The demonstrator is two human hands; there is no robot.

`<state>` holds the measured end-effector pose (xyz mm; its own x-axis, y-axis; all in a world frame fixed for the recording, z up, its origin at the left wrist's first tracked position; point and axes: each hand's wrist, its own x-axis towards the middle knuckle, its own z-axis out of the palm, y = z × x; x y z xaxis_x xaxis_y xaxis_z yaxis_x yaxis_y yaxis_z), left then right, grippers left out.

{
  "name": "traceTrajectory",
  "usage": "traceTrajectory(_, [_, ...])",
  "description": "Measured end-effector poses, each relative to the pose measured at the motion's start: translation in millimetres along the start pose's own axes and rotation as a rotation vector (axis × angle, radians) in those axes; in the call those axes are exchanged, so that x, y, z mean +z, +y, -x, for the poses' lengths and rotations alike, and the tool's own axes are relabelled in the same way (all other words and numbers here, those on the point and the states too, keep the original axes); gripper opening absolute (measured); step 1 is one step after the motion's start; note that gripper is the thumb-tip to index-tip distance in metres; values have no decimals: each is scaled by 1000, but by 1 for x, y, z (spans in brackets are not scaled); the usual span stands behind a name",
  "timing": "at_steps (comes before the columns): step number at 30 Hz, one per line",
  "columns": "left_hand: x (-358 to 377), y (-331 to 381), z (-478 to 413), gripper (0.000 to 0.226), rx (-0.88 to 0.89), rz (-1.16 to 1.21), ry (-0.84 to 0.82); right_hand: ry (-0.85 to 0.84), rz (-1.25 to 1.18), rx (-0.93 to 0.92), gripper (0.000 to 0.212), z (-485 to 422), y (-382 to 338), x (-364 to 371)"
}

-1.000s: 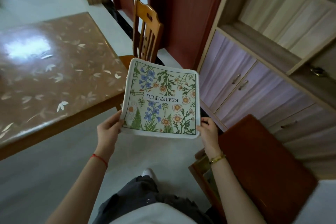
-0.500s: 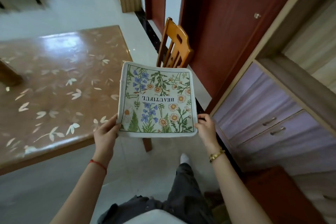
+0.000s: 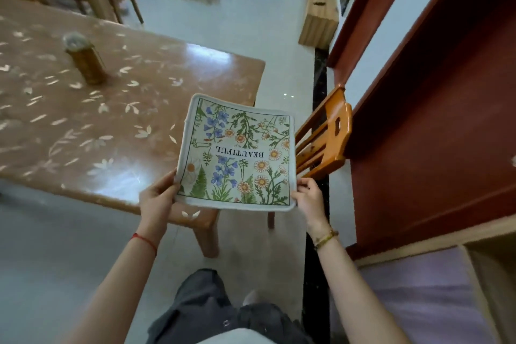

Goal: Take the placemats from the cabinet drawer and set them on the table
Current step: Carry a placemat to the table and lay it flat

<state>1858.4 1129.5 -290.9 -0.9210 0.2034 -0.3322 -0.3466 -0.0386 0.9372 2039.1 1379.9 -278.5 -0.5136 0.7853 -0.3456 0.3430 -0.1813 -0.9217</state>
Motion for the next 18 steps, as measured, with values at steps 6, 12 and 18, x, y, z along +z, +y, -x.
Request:
traceTrajectory(6, [23, -2, -8, 42, -22, 39, 186, -171, 110, -32, 24, -72, -31, 16])
traceTrajectory(12, [30, -12, -40, 44, -48, 89, 307, -282, 223, -36, 22, -130, -52, 53])
traceTrajectory(18, [39, -20, -90, 45, -76, 190, 386, -350, 325, -31, 18, -191, -61, 98])
